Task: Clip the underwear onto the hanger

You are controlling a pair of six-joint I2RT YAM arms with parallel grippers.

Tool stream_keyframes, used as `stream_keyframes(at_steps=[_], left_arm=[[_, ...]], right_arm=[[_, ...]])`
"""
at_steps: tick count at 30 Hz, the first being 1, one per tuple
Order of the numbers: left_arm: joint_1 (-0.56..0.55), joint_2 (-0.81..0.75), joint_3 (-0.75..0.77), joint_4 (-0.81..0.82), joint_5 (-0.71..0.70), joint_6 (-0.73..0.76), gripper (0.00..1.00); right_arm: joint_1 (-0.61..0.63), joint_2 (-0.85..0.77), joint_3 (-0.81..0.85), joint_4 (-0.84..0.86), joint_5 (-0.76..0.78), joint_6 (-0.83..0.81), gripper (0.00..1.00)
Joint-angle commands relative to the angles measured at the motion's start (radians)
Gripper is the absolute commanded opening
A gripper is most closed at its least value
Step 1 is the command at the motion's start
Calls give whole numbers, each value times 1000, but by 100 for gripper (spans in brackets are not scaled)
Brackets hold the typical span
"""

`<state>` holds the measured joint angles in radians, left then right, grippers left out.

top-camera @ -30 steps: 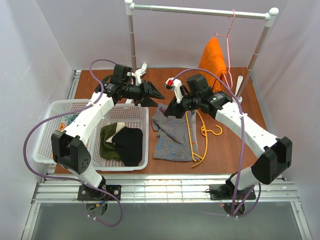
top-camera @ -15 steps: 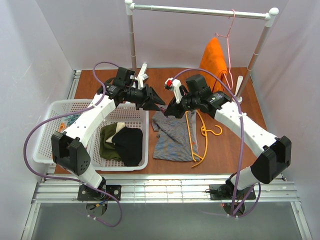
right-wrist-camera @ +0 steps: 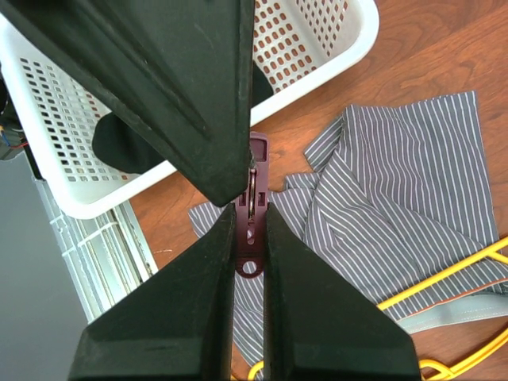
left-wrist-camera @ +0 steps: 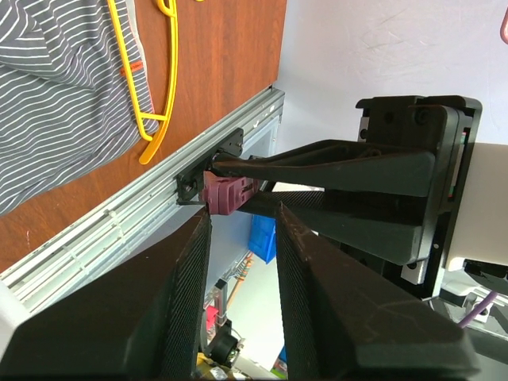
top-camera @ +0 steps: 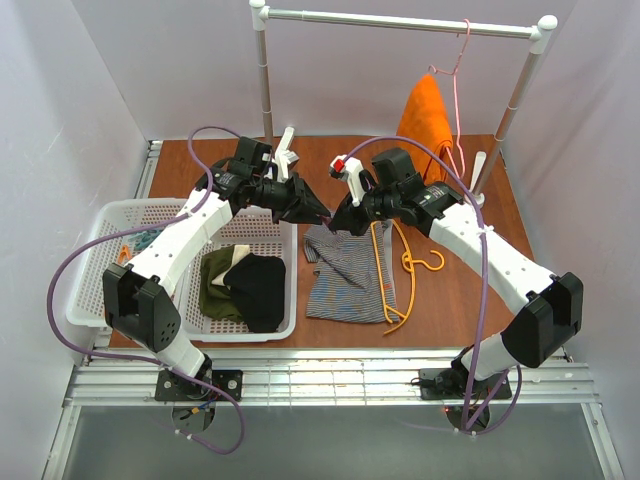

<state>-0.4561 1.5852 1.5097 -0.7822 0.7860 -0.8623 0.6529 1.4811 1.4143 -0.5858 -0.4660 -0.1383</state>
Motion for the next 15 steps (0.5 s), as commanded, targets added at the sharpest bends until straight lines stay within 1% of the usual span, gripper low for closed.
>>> stream_keyframes(at_steps=[1,8,15], left_arm=[[-15,-54,-19,-9,36,-9,28],[-13,-51,-32,11,42,-15,29],[-13,-50,-37,20,35,-17,27]], right_arm=[[4,-28,37,1,-2,-12,1],[5,-35,32,1,-22,-14,1],[8,-42,31,1,-33,-12,1]])
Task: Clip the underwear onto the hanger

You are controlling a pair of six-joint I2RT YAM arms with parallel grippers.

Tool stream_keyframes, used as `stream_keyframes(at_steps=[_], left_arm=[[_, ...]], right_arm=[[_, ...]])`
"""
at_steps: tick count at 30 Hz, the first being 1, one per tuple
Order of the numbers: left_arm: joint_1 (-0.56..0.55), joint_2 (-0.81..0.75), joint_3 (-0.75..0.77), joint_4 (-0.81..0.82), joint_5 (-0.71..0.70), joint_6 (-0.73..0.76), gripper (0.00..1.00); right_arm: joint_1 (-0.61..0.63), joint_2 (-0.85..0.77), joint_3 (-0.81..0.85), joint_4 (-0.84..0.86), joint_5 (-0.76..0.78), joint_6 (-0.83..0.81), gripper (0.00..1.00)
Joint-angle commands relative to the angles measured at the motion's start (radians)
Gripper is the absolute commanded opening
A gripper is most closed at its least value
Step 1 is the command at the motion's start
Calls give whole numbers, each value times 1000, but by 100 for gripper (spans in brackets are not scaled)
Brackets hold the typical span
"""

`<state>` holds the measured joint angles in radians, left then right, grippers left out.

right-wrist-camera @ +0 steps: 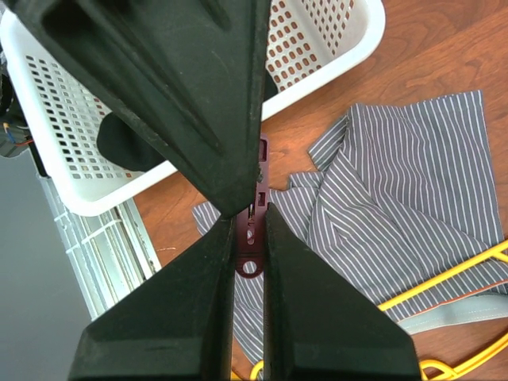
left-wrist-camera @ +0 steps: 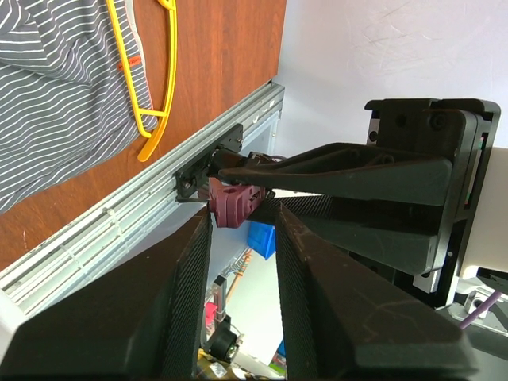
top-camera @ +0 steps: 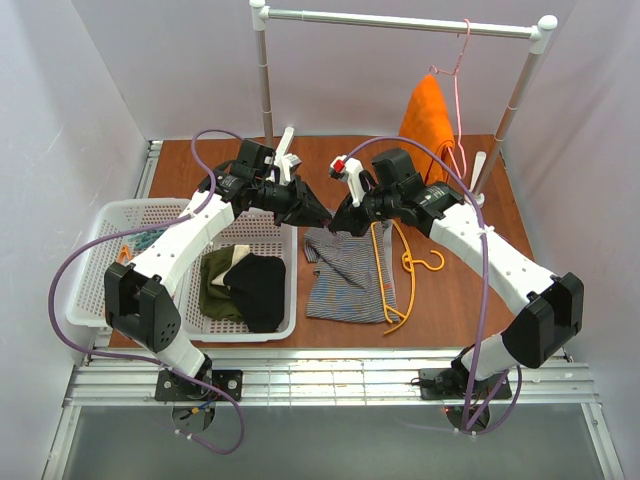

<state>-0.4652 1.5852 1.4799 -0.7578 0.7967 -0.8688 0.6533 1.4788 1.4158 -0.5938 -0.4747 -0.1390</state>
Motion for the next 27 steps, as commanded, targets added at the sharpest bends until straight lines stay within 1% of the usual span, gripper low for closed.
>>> stream_keyframes(at_steps=[1,2,11,13,14,15,16,18,24,27], left_arm=[[-4,-51,-10,-3,22,-10,27],[-4,-51,-15,0,21,-13,25],[-6,-48,-18,9,22,-19,24],[-4,-47,-18,11,24,-18,22],[-4,-47,-18,11,24,-19,19],[-4,-47,-20,11,25,-18,11],[-4,-47,-21,11,27,-18,6],[-6,-47,-21,9,26,-18,0],[-6,-50,-29,8,33,-16,0],[-6,-51,-33,6,36,-16,0]], right_arm=[[9,-40,28,9,-27,-11,1],[9,-41,26,9,-27,-11,1],[20,-55,12,8,-31,-10,1],[20,-54,12,8,-33,-10,1],[20,-52,12,8,-33,-10,1],[23,-54,12,8,-31,-10,1],[22,-52,9,8,-30,-8,1],[22,-55,8,6,-19,-10,1],[22,-55,3,5,42,-8,2],[22,-55,5,5,65,-10,4]])
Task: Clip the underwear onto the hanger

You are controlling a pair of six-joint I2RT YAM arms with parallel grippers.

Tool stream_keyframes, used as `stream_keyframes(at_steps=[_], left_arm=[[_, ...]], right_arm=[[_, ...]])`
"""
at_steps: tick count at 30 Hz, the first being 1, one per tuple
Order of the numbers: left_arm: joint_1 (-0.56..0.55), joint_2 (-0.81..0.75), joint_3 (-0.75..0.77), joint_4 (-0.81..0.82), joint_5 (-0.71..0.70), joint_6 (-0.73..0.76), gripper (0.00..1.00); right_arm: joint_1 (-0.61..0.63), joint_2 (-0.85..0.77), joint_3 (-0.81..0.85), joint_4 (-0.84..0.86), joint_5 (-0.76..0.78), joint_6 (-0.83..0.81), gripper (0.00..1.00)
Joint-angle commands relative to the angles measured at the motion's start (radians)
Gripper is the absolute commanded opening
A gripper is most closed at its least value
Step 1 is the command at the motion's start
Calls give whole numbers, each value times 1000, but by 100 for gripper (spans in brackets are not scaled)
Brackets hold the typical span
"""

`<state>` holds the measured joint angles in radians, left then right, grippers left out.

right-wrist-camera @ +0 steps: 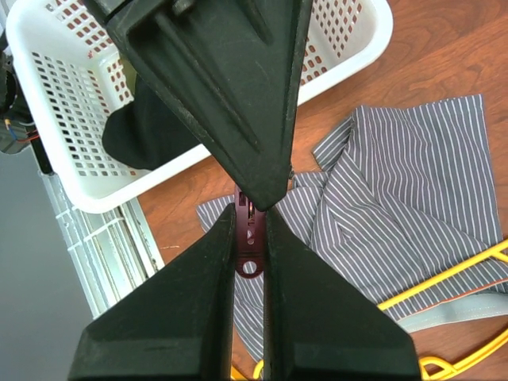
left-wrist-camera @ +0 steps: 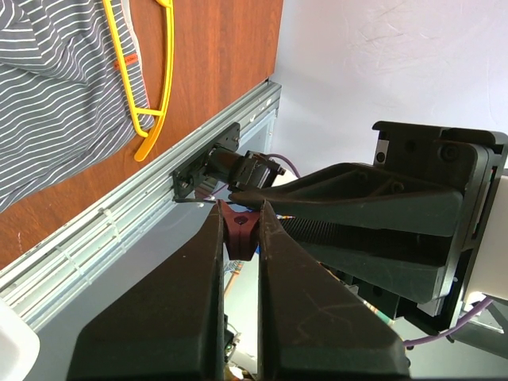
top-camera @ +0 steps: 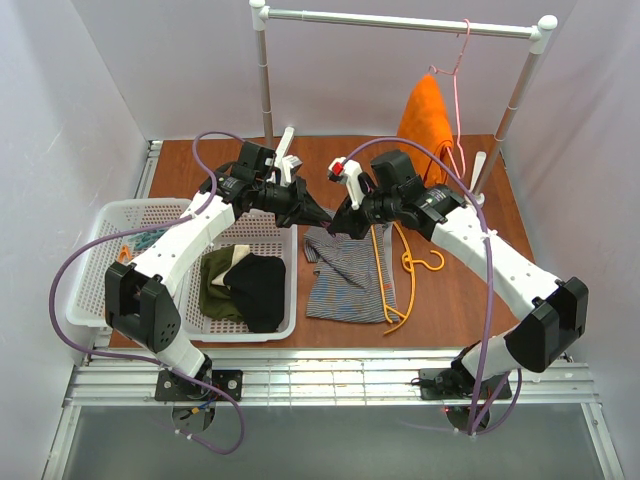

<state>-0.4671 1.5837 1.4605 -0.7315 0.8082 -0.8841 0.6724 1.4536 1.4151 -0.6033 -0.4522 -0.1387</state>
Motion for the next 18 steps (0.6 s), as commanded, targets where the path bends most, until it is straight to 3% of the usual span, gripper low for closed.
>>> stream_keyframes(at_steps=[1,3,5,7,12,16,18], left_arm=[[-2,-50,-14,-22,25,-1,0],[-4,-51,-14,-22,25,-3,0],[-2,-53,-23,-19,25,-4,0],[1,-54,-31,-11,29,-7,0],[50,-67,-60,15,22,-3,0],[100,-83,-74,78,8,2,0],[108,-85,-72,156,-1,-7,0]], right_arm=[[4,-30,5,14,53,-9,7],[3,-25,8,14,70,-4,17],[3,-27,10,13,82,1,43],[3,-27,12,14,102,2,61],[1,-55,16,2,170,5,68],[-14,-114,-13,-3,211,30,85],[-31,-127,-16,7,202,83,86]])
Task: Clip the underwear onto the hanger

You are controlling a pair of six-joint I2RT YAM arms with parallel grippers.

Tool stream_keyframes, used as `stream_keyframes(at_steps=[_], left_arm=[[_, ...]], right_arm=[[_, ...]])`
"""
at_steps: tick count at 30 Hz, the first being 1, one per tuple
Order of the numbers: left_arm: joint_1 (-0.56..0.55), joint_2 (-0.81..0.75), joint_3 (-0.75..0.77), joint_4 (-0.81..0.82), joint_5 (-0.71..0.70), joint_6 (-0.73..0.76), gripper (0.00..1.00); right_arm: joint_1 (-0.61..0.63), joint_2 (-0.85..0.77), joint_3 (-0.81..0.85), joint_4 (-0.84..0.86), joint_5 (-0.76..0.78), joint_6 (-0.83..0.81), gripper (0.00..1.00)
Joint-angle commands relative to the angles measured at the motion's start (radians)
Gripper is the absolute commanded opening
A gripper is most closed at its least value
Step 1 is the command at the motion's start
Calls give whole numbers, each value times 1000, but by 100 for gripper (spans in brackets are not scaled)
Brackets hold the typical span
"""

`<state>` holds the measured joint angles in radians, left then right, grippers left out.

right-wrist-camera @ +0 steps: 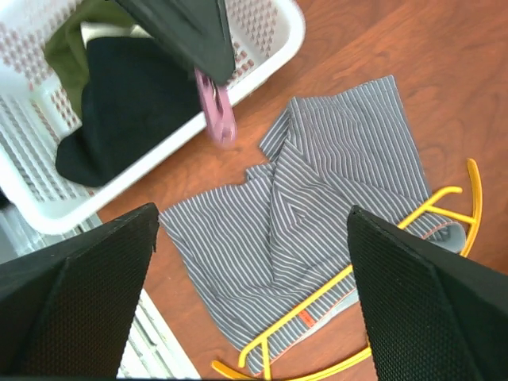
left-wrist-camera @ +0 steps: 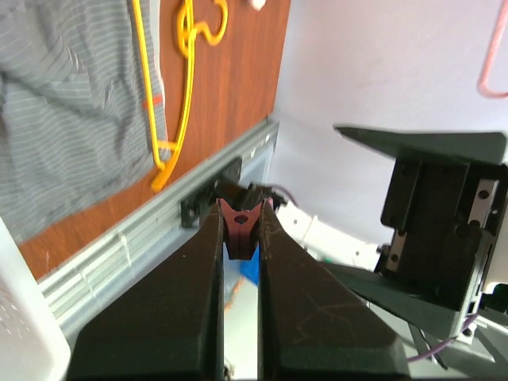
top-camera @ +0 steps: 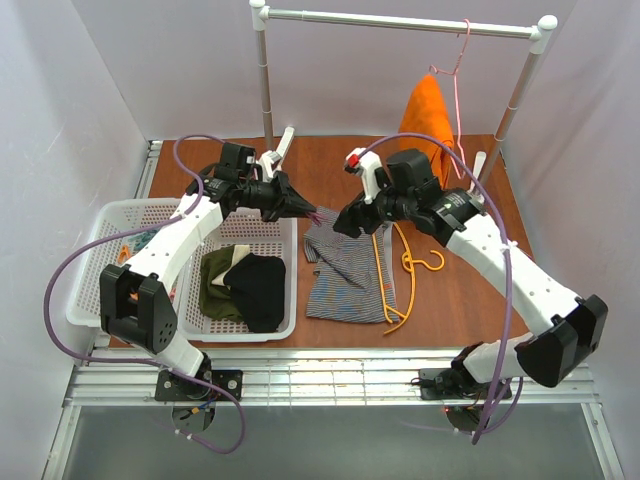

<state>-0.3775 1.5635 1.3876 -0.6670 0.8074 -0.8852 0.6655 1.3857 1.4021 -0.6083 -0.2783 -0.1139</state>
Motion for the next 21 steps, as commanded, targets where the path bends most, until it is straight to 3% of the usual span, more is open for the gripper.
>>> stream_keyframes(at_steps=[1,6,10,14,18,21], left_arm=[[19,-63,13,119,-10,-5,0],[19,-74,22,279,-76,3,0],[15,-128,-2,415,-128,-14,0],[15,-190,-56,535,-178,-35,0],[9,-224,-111,655,-154,-98,0],[-11,-230,-134,673,-165,-124,0]], right_arm=[[-46,-56,9,15,24,91,87],[-101,-14,83,64,-71,325,87],[-142,-5,92,195,-182,514,87],[-224,-36,23,376,-297,737,87],[-280,-89,-167,667,-410,931,87],[-290,-105,-204,752,-420,988,87]])
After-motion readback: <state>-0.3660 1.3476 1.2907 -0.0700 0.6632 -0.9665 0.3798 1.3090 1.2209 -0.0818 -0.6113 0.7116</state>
